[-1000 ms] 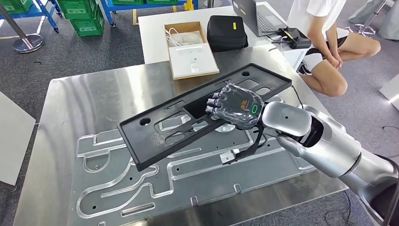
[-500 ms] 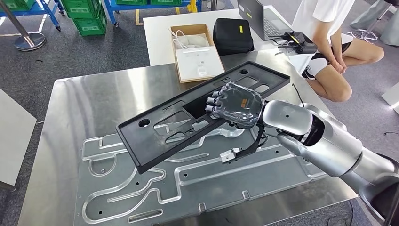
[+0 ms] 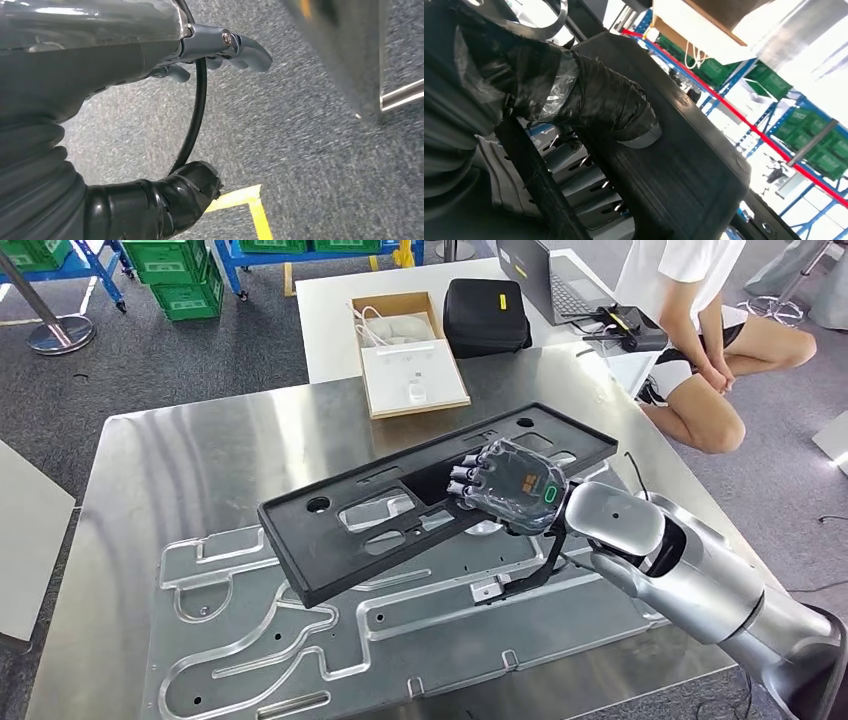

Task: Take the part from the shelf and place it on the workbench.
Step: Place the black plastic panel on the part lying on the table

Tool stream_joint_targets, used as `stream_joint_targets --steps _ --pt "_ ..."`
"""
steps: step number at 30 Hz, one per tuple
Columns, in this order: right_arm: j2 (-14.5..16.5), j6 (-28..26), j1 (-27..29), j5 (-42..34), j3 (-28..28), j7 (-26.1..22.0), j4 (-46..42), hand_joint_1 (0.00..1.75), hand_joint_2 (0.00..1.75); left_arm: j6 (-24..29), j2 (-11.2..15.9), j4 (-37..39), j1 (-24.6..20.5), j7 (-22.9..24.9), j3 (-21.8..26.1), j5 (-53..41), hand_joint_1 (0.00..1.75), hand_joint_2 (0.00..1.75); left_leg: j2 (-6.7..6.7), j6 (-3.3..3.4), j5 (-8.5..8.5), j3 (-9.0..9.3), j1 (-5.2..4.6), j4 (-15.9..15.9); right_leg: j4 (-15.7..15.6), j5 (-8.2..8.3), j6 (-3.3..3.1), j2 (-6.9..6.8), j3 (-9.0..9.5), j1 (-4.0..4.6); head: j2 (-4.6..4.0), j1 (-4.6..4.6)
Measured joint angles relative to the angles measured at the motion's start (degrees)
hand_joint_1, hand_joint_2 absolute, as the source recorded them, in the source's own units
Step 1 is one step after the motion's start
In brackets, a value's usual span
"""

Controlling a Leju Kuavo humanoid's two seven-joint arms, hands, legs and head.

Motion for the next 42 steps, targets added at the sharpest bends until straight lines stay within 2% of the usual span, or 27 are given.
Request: stream_joint_targets --steps 3,5,6,8,9,10,11,13,15,17,19,21,23,24,25,26,27,29,31,34,35,37,39,40,41,42 --pt "0.0 -0.2 1.4 0.3 -0.9 -0.3 0.0 1.75 1.75 0.3 0.0 0.0 0.0 -0.3 0.0 -0.1 0.00 1.75 -0.07 0.88 0.14 0.19 0.00 -0.8 0.2 -0.10 0.65 0.02 -0.23 0.15 0.00 -0.01" --pt "0.0 -0.7 3.1 0.6 -2.0 -0.5 0.1 1.75 1.75 0.5 0.1 0.0 0.0 -0.7 0.0 -0.3 0.00 1.75 -0.08 1.53 0.48 0.35 0.25 -1.3 1.8 -1.45 1.18 0.03 -0.87 0.00 0.00 0.01" --pt "0.0 -1.1 4.0 0.8 -2.6 -0.7 0.1 1.75 1.75 0.5 0.2 0.0 0.0 -0.9 0.0 -0.4 0.00 1.75 -0.07 1.76 0.61 0.40 0.38 -1.4 4.2 -2.94 1.49 0.04 -1.89 -0.15 0.00 0.02" --pt "0.1 -2.4 6.2 1.1 -3.9 -1.0 0.2 1.75 1.75 0.6 0.3 0.0 0.0 -1.2 0.0 -0.6 0.00 1.75 -0.09 1.94 0.63 0.36 0.34 -1.5 11.2 -6.36 2.03 0.03 -5.11 -0.44 0.00 0.02" --pt "0.3 -3.1 7.6 1.3 -4.5 -1.1 0.4 1.75 1.75 0.6 0.4 0.0 0.0 -1.3 0.0 -0.6 0.00 1.75 -0.11 1.96 0.61 0.37 0.31 -1.5 14.1 -7.30 2.19 0.03 -6.55 -0.56 0.00 0.02" --pt "0.5 -3.8 9.1 1.6 -5.1 -1.3 0.5 1.75 1.75 0.6 0.5 0.0 0.1 -1.5 0.0 -0.7 0.00 1.75 -0.14 1.98 0.58 0.39 0.29 -1.5 15.4 -7.23 2.25 0.03 -7.23 -0.64 0.00 0.02" --pt "0.7 -4.4 10.5 1.8 -5.7 -1.3 0.6 1.75 1.75 0.6 0.5 0.0 0.1 -1.6 0.0 -0.8 0.00 1.75 -0.18 1.98 0.55 0.44 0.27 -1.4 14.6 -6.12 2.20 0.02 -6.90 -0.67 0.00 0.03" --pt "1.2 -5.4 12.6 2.2 -6.9 -1.6 0.8 1.75 1.75 0.6 0.6 0.0 0.2 -1.7 0.0 -0.9 0.00 1.75 -0.23 1.90 0.46 0.58 0.21 -1.5 7.5 -2.33 1.71 0.02 -3.56 -0.61 0.00 0.02" --pt "1.6 -6.2 14.2 2.5 -8.3 -2.1 0.9 1.75 1.75 0.7 0.7 0.0 0.1 -1.8 0.0 -1.1 0.00 1.75 -0.24 1.54 0.41 0.57 0.04 -1.4 1.2 -0.25 1.07 -0.03 -0.54 -0.19 0.00 0.01" --pt "2.2 -6.9 16.1 2.9 -9.6 -2.6 1.0 1.75 1.75 0.8 0.8 0.0 0.2 -1.9 0.0 -1.2 0.00 1.75 -0.22 0.95 0.44 0.54 0.00 -1.5 -0.3 -0.17 0.69 -0.04 0.16 0.24 0.00 0.00" --pt "2.9 -7.3 17.9 3.1 -10.6 -3.0 1.0 1.75 1.75 0.9 0.9 0.0 0.3 -2.0 0.0 -1.3 0.00 1.75 -0.17 0.28 0.16 0.63 -0.04 -1.4 -1.0 0.14 0.19 -0.09 0.53 0.04 0.00 -0.01" --pt "3.6 -7.5 19.0 3.1 -11.4 -3.1 1.2 1.75 1.75 0.9 1.2 0.0 0.2 -2.2 0.0 -1.4 0.00 1.75 -0.07 -0.27 -2.01 -0.51 -0.05 1.6 -1.8 0.53 -0.49 -0.23 1.02 -0.28 0.00 -0.02" --pt "4.4 -7.7 19.9 3.1 -12.1 -3.1 1.4 0.87 1.75 1.0 1.6 0.0 0.2 -2.2 0.0 -1.5 0.00 1.75 0.01 -0.57 -5.68 -3.57 0.09 8.4 -1.9 0.61 -0.90 -0.30 1.09 -0.27 0.00 -0.02" --pt "4.7 -7.8 20.4 3.1 -12.3 -3.2 1.5 0.44 1.31 1.1 1.7 0.0 0.3 -2.2 0.0 -1.7 0.00 1.75 0.01 -0.69 -6.92 -5.08 0.12 11.7 -1.8 0.57 -0.98 -0.30 1.04 -0.23 0.00 -0.02" --pt "5.1 -7.9 20.9 3.2 -12.6 -3.4 1.6 0.00 0.87 1.2 1.8 0.0 0.4 -2.2 0.0 -1.8 0.00 1.75 0.01 -0.80 -7.21 -5.91 0.14 13.5 -1.6 0.52 -1.00 -0.30 0.99 -0.21 0.00 -0.02" --pt "5.4 -8.1 21.5 3.2 -12.9 -3.5 1.7 0.00 0.44 1.2 2.0 0.0 0.4 -2.1 0.0 -2.0 0.00 1.31 0.03 -0.87 -6.35 -5.69 0.16 13.1 -1.4 0.42 -0.98 -0.27 0.95 -0.21 0.00 -0.02" --pt "5.7 -8.2 21.9 3.2 -13.1 -3.7 1.8 0.00 0.00 1.3 2.1 0.0 0.5 -2.1 0.0 -2.2 0.00 0.87 0.04 -0.88 -4.64 -4.45 0.20 10.7 -1.1 0.27 -0.90 -0.24 0.91 -0.24 0.00 -0.02" --pt "6.1 -8.4 22.4 3.3 -13.6 -4.0 1.9 0.00 0.00 1.3 2.4 0.0 0.4 -2.1 0.0 -2.3 0.00 0.00 0.03 -0.69 -1.53 -0.75 0.20 3.2 -0.3 -0.20 -0.52 -0.18 0.74 -0.19 0.00 -0.02" --pt "6.4 -8.6 22.8 3.3 -14.0 -4.1 1.9 0.00 0.00 1.1 2.6 0.0 0.3 -2.2 0.0 -2.2 0.00 0.00 -0.03 -0.17 -0.71 1.07 0.07 -0.5 0.4 -0.52 0.01 -0.11 0.42 -0.02 0.00 -0.01" --pt "6.5 -8.8 23.5 3.3 -14.8 -4.1 1.9 0.00 0.00 1.0 2.6 0.0 0.5 -2.2 0.0 -2.0 0.00 0.00 0.00 0.81 -0.37 1.06 -0.02 -0.9 0.6 -0.54 0.80 -0.02 0.20 -0.04 0.00 -0.01" --pt "6.6 -8.8 23.7 3.3 -15.1 -4.1 1.9 0.00 0.00 1.0 2.5 0.0 0.5 -2.2 0.0 -2.1 0.00 0.00 0.05 1.17 -0.16 1.09 0.07 -1.1 1.2 -1.11 1.10 0.01 -0.06 -0.12 0.00 0.01" --pt "6.6 -9.0 24.0 3.3 -15.5 -4.1 1.9 0.00 0.00 1.0 2.4 0.0 0.5 -2.3 0.0 -2.1 0.00 0.00 0.18 1.74 0.14 1.03 0.29 -1.3 5.6 -4.06 1.73 0.04 -1.96 -0.35 0.00 0.03" --pt "6.7 -9.1 24.3 3.3 -15.9 -4.1 1.9 0.00 0.87 1.0 2.4 0.0 0.5 -2.3 0.0 -2.2 0.00 0.00 0.24 1.90 0.20 0.83 0.29 -1.4 12.8 -7.62 2.22 0.04 -5.29 -0.57 0.00 0.02" --pt "6.7 -9.2 24.6 3.3 -15.9 -4.1 1.9 0.00 1.31 1.0 2.3 0.0 0.5 -2.4 0.0 -2.2 0.00 0.00 0.27 1.90 0.21 0.77 0.29 -1.4 15.4 -8.40 2.36 0.03 -6.47 -0.68 0.00 0.02" --pt "6.7 -9.2 24.8 3.3 -16.0 -4.1 1.9 0.00 1.75 1.0 2.3 0.0 0.5 -2.4 0.0 -2.2 0.00 0.00 0.28 1.90 0.21 0.77 0.29 -1.4 16.1 -8.11 2.42 0.02 -6.74 -0.77 0.00 0.02" --pt "6.8 -9.2 24.9 3.3 -16.1 -4.1 1.9 0.00 1.75 1.0 2.3 0.0 0.5 -2.4 0.0 -2.2 0.00 0.00 0.28 1.89 0.20 0.82 0.29 -1.3 14.5 -6.77 2.40 0.01 -5.87 -0.84 0.00 0.03"
